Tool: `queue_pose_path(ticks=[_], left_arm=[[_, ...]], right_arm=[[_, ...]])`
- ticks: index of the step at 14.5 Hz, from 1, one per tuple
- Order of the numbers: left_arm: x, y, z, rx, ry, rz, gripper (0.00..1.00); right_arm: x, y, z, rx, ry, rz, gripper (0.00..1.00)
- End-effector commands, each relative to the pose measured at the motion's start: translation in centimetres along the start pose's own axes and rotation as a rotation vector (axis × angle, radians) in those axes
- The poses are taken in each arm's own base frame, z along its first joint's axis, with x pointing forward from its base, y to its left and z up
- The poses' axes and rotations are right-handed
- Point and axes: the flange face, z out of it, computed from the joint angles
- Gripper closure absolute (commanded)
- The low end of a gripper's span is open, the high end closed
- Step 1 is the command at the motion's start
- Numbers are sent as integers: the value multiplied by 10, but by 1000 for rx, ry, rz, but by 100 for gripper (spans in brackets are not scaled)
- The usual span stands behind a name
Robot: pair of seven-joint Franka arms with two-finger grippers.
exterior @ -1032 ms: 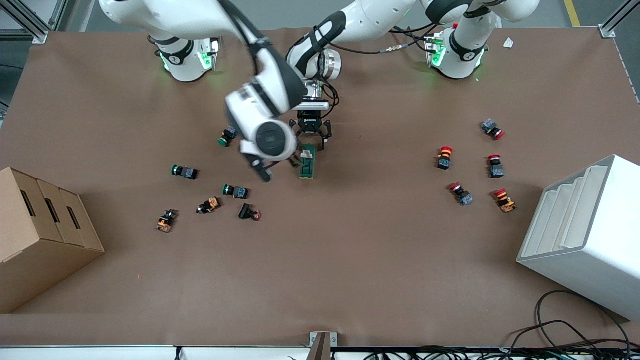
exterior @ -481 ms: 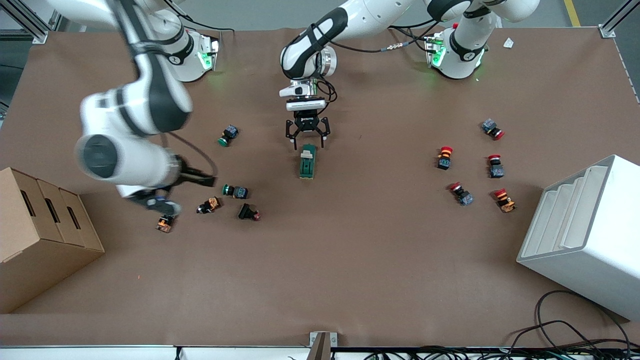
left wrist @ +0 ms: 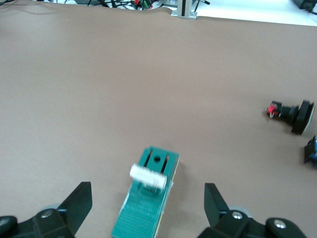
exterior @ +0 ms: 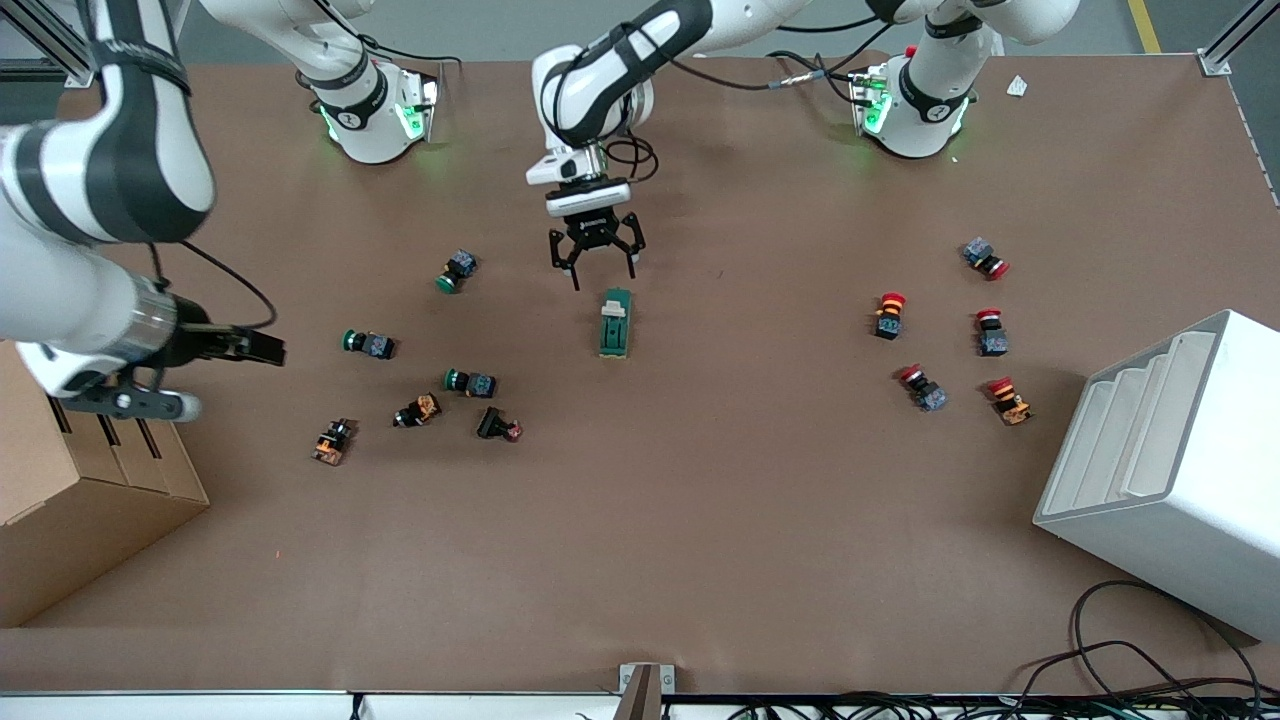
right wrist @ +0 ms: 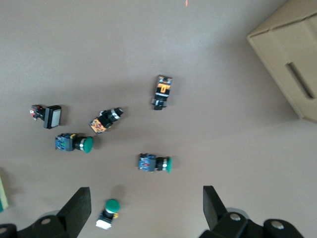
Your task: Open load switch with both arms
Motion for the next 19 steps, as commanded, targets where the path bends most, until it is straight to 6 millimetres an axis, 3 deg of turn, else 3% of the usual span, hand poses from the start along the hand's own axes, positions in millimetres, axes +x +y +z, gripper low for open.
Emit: queue_pose_path(ticks=[1, 5, 10, 15, 19], left_arm=[[84, -9, -21, 45, -78, 7, 0], [203, -29, -32, 66, -220, -16, 0], [346, -102, -15, 59, -335, 43, 0], [445, -188, 8, 48, -410, 110, 0], [521, -259, 12, -7, -528, 167, 0]], right_arm=[[-24, 23, -21, -13, 7, -38, 0], [-39, 28, -50, -11, 25, -28, 0], [-44, 44, -69, -5, 37, -2, 0], [-56, 50, -80, 0, 32, 7, 0], [-65, 48, -90, 6, 35, 4, 0]])
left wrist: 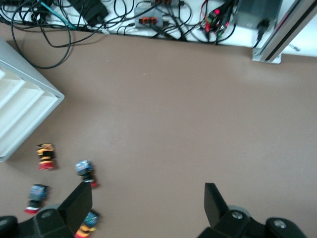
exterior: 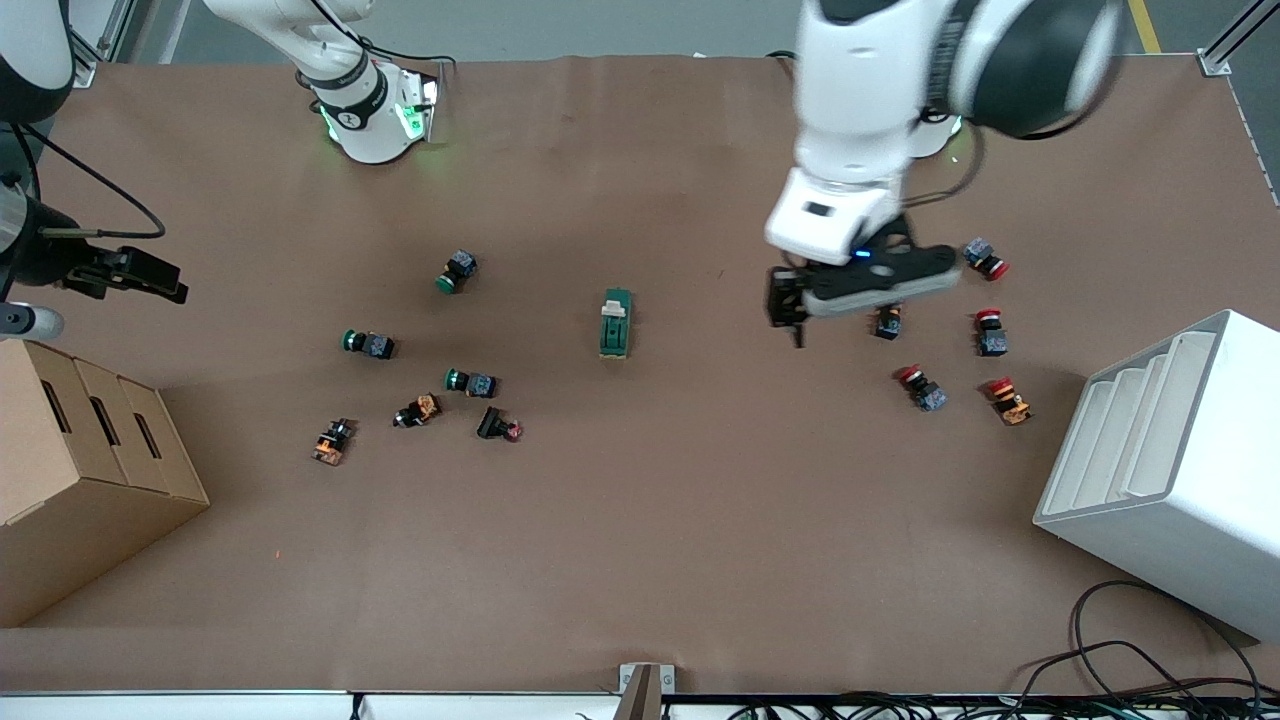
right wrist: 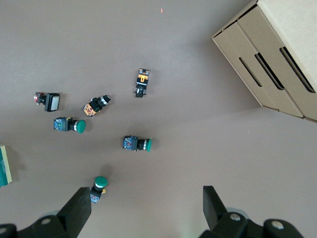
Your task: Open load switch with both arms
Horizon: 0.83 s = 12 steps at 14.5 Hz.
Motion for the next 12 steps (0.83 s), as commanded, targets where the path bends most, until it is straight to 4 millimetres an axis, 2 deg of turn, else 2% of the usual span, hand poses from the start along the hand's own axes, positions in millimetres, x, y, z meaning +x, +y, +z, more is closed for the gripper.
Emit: queue_pose_path(ticks=[1, 3, 4, 6, 7, 10, 12], left_arm=[[21, -44, -32, -44, -51, 98, 0], [36, -88, -28, -25, -106, 128, 0], [38, -101, -29, -32, -138, 152, 0], [49, -143, -34, -49, -157, 198, 0], [52, -167, -35, -48, -176, 219, 0], [49, -215, -44, -81, -210, 218, 0], [40, -233, -45, -102, -238, 218, 0]], right_arm=[[-13, 0, -11, -7, 5, -12, 0], [-15, -1, -12, -6, 1, -14, 0], [-15, -3, -12, -6, 1, -18, 0], [-15, -6, -14, -7, 5, -26, 0], [-15, -7, -22, -7, 19, -26, 0], [-19, -13, -41, -7, 27, -35, 0], [-20, -15, -42, 6, 11, -35, 0]])
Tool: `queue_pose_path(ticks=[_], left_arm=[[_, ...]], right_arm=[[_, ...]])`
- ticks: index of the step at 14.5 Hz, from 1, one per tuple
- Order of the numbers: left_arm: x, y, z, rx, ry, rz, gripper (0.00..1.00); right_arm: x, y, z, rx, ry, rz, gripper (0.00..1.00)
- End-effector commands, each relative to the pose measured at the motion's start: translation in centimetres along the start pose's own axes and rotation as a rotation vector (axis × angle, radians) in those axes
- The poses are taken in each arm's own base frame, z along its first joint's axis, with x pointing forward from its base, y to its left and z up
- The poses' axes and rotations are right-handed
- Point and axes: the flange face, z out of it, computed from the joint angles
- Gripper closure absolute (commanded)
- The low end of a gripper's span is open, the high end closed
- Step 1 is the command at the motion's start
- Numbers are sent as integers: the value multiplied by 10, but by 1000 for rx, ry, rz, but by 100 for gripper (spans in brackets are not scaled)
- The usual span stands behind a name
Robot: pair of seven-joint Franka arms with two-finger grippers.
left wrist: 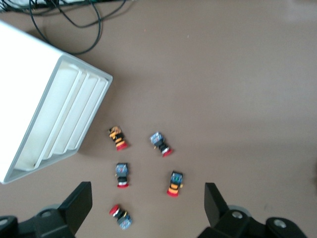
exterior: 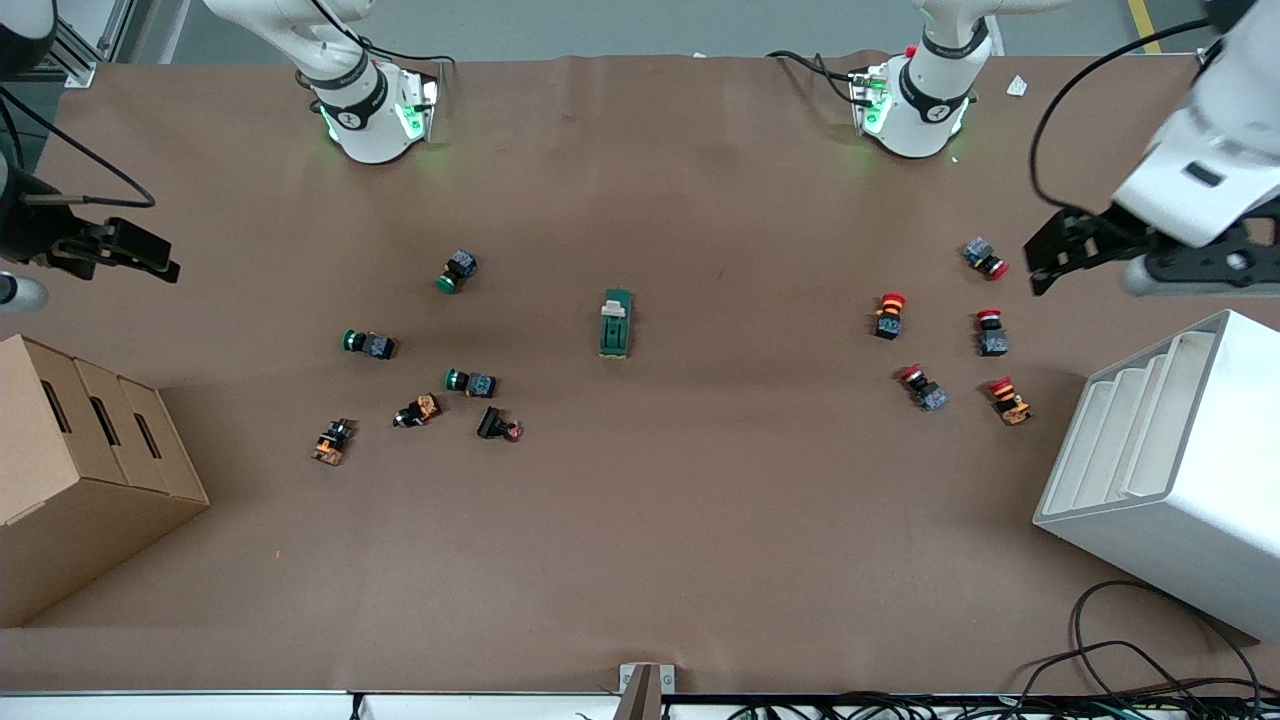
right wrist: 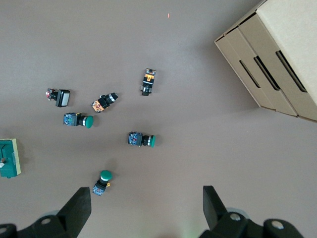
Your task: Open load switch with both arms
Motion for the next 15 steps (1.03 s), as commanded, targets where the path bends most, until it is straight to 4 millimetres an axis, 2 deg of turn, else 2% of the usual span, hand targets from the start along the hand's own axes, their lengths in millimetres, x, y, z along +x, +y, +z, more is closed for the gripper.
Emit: queue_pose_path(ticks=[1, 3, 8, 11, 15], left_arm=[[-28, -4, -4, -22, -29, 15, 0], [-41, -3, -8, -16, -29, 15, 0], [-40, -6, -9, -22, -26, 65, 0], [-41, -7, -11, -45, -34, 59, 0], [-43, -9, -10, -52, -48, 52, 0]], right_arm=[[-6, -6, -10, 6, -3, -20, 0], [-1, -7, -13, 6, 2, -20, 0], [-5, -6, -24, 22, 12, -9, 0], [-12, -12, -20, 28, -40, -29, 0], [-23, -10, -21, 28, -62, -25, 0]])
